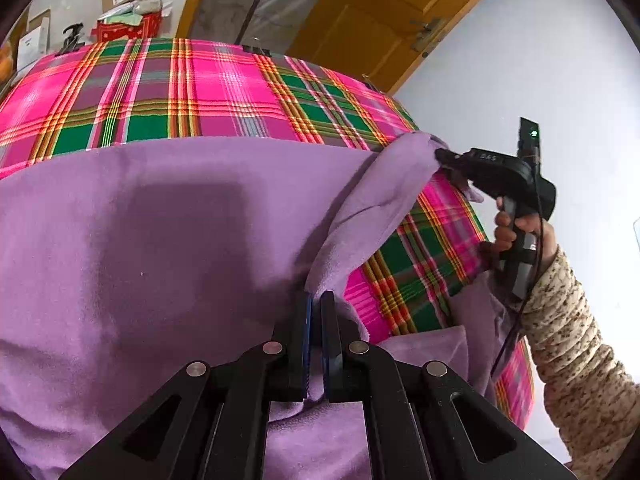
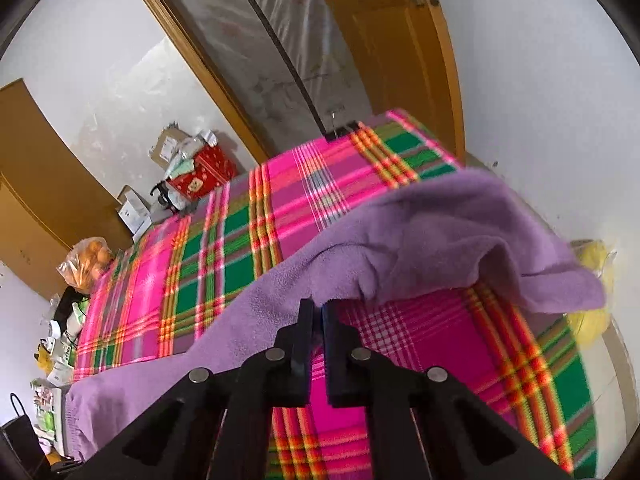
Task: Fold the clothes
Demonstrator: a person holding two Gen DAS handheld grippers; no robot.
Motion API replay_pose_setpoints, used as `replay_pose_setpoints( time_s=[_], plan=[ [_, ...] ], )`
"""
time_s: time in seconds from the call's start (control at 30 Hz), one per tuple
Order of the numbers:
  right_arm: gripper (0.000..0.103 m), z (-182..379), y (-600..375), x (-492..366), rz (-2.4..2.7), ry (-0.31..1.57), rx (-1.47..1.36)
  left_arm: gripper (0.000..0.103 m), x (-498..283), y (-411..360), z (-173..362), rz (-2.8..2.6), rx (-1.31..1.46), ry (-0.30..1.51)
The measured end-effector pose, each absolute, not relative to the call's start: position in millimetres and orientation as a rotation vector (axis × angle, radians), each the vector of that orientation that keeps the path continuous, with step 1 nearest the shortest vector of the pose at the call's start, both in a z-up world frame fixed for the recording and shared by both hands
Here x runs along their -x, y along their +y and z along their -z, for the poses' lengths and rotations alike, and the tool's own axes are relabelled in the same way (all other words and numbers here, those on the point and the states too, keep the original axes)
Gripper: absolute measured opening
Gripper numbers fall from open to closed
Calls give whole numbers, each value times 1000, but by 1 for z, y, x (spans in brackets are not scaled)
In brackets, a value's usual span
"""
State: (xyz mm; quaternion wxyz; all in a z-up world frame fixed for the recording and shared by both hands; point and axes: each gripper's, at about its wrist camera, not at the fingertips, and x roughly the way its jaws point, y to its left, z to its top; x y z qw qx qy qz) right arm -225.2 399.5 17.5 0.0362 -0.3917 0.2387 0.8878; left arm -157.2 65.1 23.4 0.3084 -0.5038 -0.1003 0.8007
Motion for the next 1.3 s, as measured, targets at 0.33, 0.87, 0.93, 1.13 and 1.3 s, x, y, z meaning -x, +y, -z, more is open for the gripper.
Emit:
replay_pose_setpoints(
  time_s=[0.33,0.87,0.93,1.13,1.3],
  plan=[
    [4,-51,410,165,-2714,729,1070,4,144,68,-30,-2078,1317,-252],
    [4,-2,428,115,-2497,639,1197,5,139,87,-21,-2012,1356,-160],
    [5,3,427,121,-2478,632,1216,6,138,85,-22,-2012,1360,-165],
    [6,-5,421,108,-2476,524,1178,15,130,68,-28,-2034,1377,-205],
    [8,-17,417,67,-2501,443,1112,16,112,44,-30,-2087,1393,-236]
  ],
)
